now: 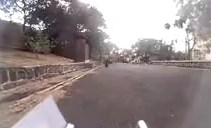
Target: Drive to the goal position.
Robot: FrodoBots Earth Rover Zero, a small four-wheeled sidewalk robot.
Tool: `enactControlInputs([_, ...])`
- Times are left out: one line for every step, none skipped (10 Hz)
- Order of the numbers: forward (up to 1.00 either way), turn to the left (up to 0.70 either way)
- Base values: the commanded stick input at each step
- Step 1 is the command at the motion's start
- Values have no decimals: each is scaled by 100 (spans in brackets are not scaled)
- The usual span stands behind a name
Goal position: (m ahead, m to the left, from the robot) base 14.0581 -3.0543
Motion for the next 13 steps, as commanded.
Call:
enactControlInputs([45, 0])
enactControlInputs([45, 0])
enactControlInputs([45, 0])
enactControlInputs([45, 0])
enactControlInputs([45, 0])
enactControlInputs([45, 0])
enactControlInputs([45, 0])
enactControlInputs([45, 0])
enactControlInputs([45, -2])
enactControlInputs([45, -5])
enactControlInputs([45, -8])
enactControlInputs([45, -27])
enactControlInputs([45, -27])
